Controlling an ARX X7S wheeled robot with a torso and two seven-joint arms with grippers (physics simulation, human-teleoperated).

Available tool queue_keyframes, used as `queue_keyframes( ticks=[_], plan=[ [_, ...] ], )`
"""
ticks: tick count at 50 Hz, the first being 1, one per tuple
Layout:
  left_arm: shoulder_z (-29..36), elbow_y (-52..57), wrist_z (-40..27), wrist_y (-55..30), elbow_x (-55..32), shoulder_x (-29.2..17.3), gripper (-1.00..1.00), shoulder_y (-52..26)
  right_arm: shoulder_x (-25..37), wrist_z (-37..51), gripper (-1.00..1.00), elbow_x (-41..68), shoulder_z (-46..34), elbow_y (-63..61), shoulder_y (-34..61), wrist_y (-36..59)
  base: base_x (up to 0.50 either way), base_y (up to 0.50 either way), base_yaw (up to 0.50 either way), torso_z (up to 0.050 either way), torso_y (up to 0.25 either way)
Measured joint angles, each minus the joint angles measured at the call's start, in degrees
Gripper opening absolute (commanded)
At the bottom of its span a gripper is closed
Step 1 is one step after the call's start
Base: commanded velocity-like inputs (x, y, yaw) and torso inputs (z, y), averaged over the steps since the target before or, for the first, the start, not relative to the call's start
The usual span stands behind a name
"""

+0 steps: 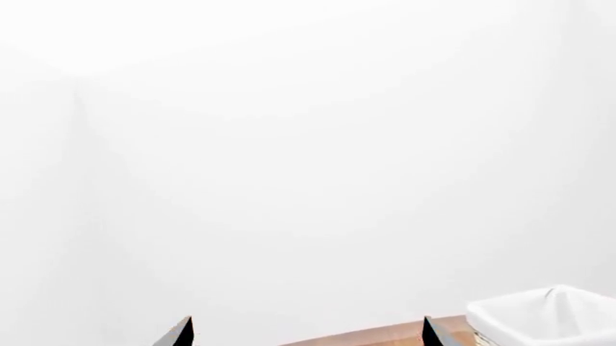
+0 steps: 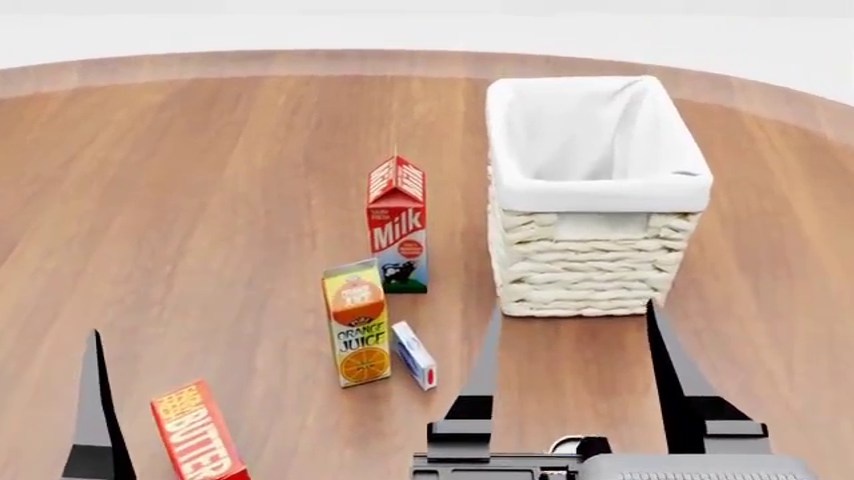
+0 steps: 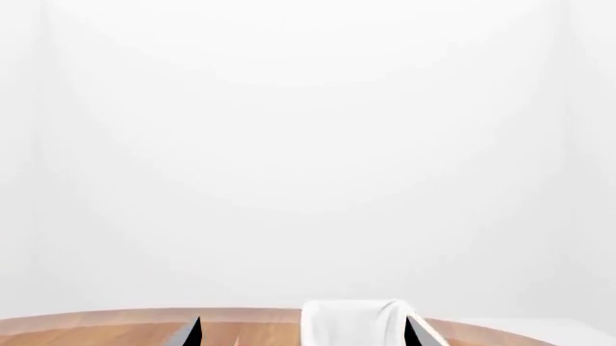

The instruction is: Pick up the alphabet soup and the tomato sauce, and put them in the basket.

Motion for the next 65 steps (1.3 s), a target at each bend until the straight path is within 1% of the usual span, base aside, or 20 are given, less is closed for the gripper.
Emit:
queue_keyframes(
  ticks=[19,28,65],
  plan=[
    [-0.1,-0.4,-0.6,0.3,-1.0,-0.5,1.0,0.0,0.8,1.0,1.0,0.7,-1.0,-0.9,0.4,1.5,0.24,0.0,0.0,0.0,0.0],
    [0.1,-0.2,-0.8,0.1,-1.1,-0.8,1.0,0.0,1.1,1.3,1.0,0.8,-1.3,0.0,-0.1,0.2,0.24,0.0,0.0,0.0,0.002],
    [1.0,0.1,-2.3,-0.4,-1.8,-2.2,1.0,-0.3,2.4,2.8,1.0,2.0,-2.2,-0.9,0.5,1.5,0.24,0.0,0.0,0.0,0.0]
  ],
)
